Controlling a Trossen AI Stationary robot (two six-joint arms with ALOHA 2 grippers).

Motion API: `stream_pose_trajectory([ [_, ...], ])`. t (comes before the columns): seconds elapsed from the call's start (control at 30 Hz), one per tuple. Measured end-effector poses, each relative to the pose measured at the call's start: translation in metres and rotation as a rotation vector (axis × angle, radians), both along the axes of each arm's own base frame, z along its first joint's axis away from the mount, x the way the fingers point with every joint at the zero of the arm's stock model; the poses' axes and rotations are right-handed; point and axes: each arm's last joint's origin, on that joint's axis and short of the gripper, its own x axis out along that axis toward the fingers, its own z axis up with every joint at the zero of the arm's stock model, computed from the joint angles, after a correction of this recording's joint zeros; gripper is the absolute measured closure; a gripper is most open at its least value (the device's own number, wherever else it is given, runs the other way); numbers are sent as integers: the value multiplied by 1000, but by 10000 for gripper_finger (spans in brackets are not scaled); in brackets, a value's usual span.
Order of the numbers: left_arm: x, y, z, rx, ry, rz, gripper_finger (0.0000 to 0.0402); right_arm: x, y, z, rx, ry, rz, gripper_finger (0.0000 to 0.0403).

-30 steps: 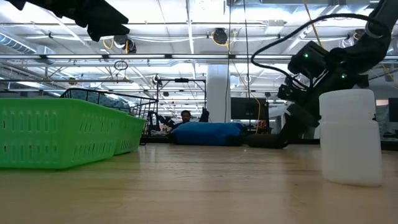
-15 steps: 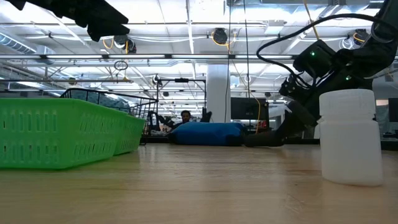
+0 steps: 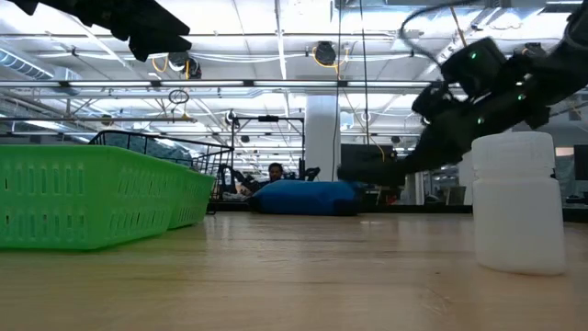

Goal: Pick & Place Medicine items
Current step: Put the black bandage into the top green basket

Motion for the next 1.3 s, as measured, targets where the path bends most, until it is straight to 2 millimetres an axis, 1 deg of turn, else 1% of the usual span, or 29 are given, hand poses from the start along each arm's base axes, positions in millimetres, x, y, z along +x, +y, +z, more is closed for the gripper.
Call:
stream_pose_trajectory([
  [0.1, 1, 0, 3, 0, -35, 0, 178, 3, 14, 13, -80, -75, 96, 335],
  [0.17, 2, 0, 8, -7, -89, 1, 178, 3, 25, 20, -145, -106, 172, 336],
  [0.33, 3, 0, 22, -92, -248, 12, 179, 3, 53, 30, -360, -152, 383, 336],
  [0.4, 3, 0, 26, -116, -300, 12, 178, 3, 62, 32, -442, -166, 439, 336],
  [0.5, 3, 0, 31, -171, -360, 14, 178, 4, 72, 37, -533, -197, 404, 336],
  [0.57, 7, 0, 29, -244, -362, 16, 179, 4, 77, 41, -585, -219, 370, 336],
  [0.63, 15, -1, 26, -257, -351, 15, 178, 4, 81, 44, -635, -241, 359, 336],
  [0.67, 21, -1, 23, -255, -339, 13, 179, 4, 83, 46, -656, -252, 353, 336],
  [0.77, 47, -3, 12, -257, -328, -3, 179, 4, 87, 49, -689, -269, 348, 337],
  [0.83, 66, -6, 1, -265, -300, -39, 178, 6, 89, 53, -695, -274, 355, 337],
  [0.87, 75, -8, -1, -268, -302, -67, 179, 7, 90, 55, -697, -280, 359, 337],
  [0.93, 94, -11, -2, -278, -312, -107, 178, 9, 92, 57, -701, -286, 361, 337],
  [1.07, 129, -15, -12, -319, -237, -136, 178, 10, 96, 59, -756, -260, 324, 337],
  [1.2, 158, -18, -10, -345, -203, -175, 179, 9, 100, 58, -819, -233, 301, 337],
  [1.3, 176, -22, -15, -354, -146, -214, 178, 8, 101, 60, -852, -224, 267, 337],
])
